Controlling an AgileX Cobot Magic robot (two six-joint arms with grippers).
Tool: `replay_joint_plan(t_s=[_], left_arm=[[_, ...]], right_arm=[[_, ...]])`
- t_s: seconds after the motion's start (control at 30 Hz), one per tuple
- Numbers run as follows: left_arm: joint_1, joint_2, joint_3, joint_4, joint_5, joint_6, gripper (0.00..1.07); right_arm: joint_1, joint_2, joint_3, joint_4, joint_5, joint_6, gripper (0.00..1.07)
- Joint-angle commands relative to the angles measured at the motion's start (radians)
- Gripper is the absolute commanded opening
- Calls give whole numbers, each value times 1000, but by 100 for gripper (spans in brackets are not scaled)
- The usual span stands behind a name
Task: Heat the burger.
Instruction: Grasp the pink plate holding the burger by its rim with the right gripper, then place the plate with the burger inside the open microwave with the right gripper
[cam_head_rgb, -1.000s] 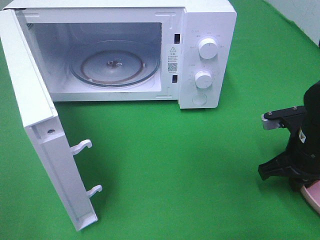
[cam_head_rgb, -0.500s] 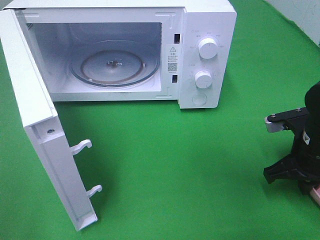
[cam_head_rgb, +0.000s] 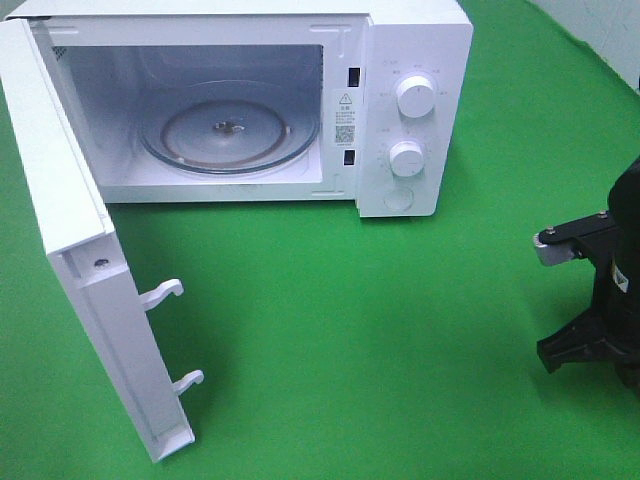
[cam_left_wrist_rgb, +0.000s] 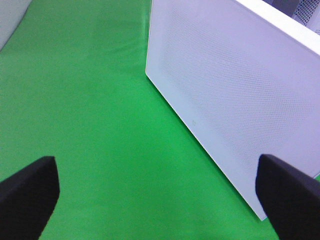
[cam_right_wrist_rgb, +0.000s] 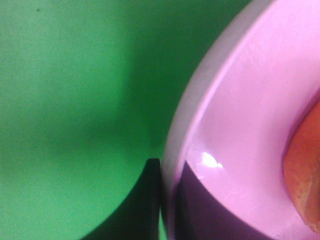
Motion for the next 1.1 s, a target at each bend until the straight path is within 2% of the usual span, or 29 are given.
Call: replay_joint_plan(t_s=[0.03, 0.23, 0.47, 1.1], left_arm=[[-3, -16, 4, -1, -8, 1, 100], [-3, -16, 4, -1, -8, 1, 100], [-3, -16, 4, -1, -8, 1, 100], [-3, -16, 4, -1, -8, 1, 100]], right_arm=[[26, -8, 2, -51, 45, 33, 0], [69, -13, 9, -61, 68, 47, 0], [142, -93, 75, -100, 77, 105, 0], [284, -209, 109, -141, 227, 145, 0]])
